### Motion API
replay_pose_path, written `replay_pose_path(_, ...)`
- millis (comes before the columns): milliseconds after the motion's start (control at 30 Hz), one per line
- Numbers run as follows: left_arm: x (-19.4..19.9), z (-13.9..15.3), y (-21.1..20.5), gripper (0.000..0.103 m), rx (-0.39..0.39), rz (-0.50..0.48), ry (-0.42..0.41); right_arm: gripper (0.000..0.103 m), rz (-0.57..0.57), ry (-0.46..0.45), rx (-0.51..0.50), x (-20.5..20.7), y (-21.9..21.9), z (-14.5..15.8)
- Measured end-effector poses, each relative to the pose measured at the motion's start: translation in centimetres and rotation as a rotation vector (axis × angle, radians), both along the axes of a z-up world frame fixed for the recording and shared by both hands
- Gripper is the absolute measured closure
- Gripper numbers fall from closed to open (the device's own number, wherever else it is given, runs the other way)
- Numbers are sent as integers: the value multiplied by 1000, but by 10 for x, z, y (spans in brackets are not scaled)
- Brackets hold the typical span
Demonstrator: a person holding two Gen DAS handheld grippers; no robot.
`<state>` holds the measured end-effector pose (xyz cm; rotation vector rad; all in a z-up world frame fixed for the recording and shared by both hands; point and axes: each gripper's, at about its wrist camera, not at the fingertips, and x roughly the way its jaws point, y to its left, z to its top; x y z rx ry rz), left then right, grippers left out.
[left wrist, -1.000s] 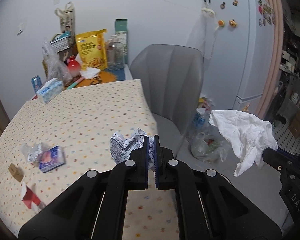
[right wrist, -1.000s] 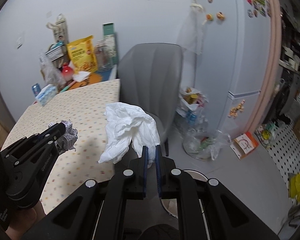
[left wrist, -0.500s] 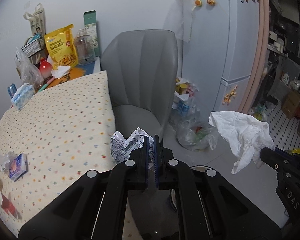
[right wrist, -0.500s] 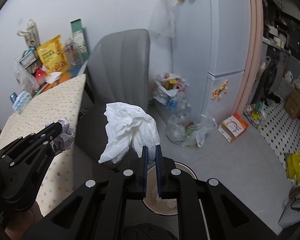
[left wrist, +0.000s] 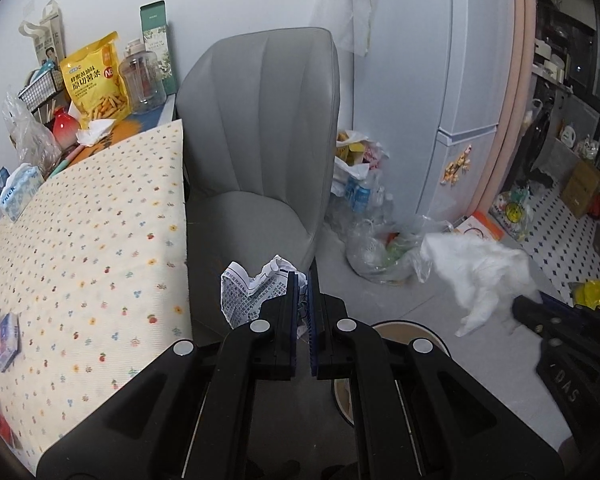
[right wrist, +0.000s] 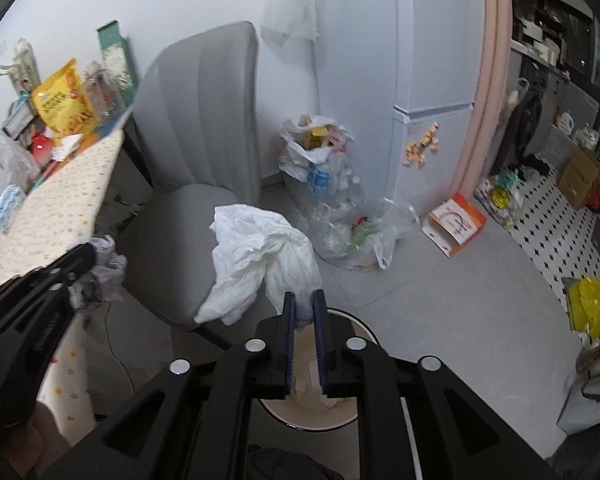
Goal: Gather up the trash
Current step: 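Open the right gripper to drop the tissue while the left drops the paper into the bin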
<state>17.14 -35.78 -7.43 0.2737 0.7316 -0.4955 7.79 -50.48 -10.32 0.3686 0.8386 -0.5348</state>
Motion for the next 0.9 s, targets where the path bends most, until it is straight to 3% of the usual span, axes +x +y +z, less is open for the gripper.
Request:
replay_pose_path(33,1,-1,-1,98,2,-2,1,60,-8,0,-7,-2,-2,-1)
replay_pose_path(433,-19,-15,-36,98,23,-86,34,57,-98,20,-7,-47,-29,-7)
replay_pose_path(567,-35,-21,-56,98,25,-139,49,48,-148,18,-36,-69,-40,0)
replay_pose_path(900,-64,-40,-99,98,26,-242,115,40,-266,52,-50,-111,-67,0)
